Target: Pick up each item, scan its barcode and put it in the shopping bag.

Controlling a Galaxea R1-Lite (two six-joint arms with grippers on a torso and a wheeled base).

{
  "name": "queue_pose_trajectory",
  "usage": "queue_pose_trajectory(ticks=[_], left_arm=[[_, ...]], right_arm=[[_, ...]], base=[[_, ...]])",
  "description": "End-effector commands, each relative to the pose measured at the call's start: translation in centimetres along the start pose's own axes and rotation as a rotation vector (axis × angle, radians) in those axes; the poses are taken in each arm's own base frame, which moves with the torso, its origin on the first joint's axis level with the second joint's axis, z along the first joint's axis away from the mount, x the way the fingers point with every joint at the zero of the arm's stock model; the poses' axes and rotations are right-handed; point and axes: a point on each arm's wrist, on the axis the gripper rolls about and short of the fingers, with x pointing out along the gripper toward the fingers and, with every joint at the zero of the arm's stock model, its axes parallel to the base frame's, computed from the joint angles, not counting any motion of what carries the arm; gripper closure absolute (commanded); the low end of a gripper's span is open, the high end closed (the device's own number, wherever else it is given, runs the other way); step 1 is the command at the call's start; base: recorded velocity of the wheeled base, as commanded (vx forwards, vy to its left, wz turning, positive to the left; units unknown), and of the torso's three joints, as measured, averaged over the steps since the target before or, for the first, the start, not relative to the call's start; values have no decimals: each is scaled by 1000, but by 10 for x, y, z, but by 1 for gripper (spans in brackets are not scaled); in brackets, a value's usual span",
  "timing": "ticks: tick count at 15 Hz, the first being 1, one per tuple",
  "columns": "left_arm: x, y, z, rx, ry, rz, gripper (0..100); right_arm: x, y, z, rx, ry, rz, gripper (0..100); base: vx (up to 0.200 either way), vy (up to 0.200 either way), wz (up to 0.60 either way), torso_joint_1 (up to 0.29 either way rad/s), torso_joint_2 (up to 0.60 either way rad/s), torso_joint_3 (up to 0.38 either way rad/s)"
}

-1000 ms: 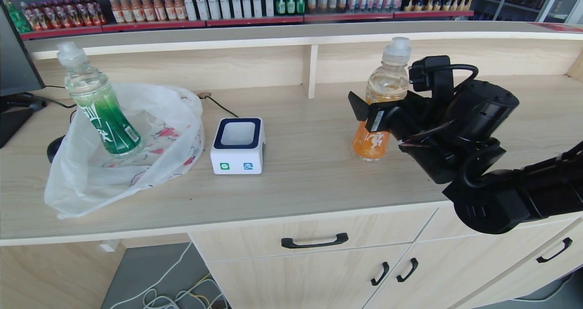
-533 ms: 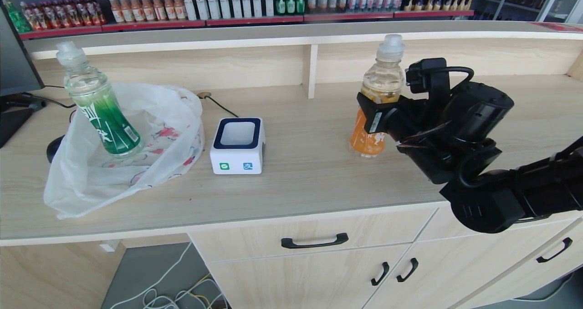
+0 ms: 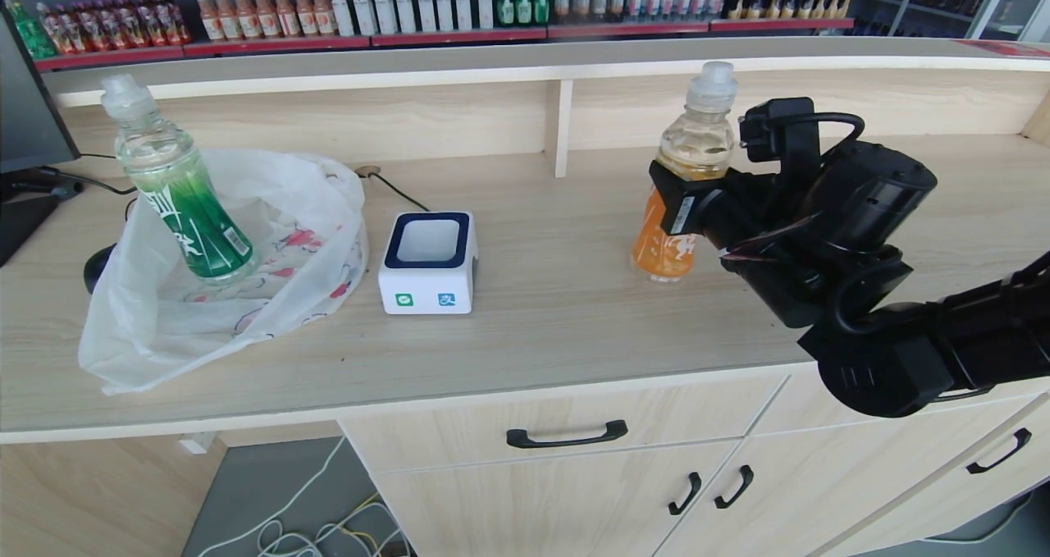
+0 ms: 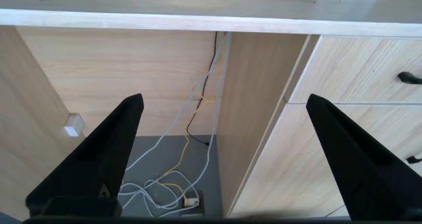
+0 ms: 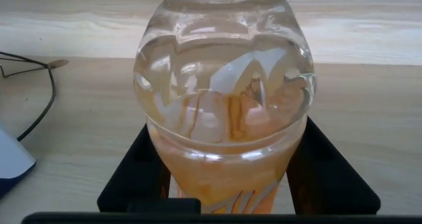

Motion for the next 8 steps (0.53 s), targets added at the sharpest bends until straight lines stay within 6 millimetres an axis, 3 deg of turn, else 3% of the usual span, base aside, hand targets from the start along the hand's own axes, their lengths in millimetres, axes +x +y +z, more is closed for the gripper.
queue_pose_trajectory(ticks=[1,8], left_arm=[[0,0,0,0,0,0,0],[0,0,0,0,0,0,0]], right_arm=[[-3,-1,11,5,-25,-2,100],[-16,-1,45,25,-104,6,100]], base=[[0,0,0,0,0,0],[0,0,0,0,0,0]])
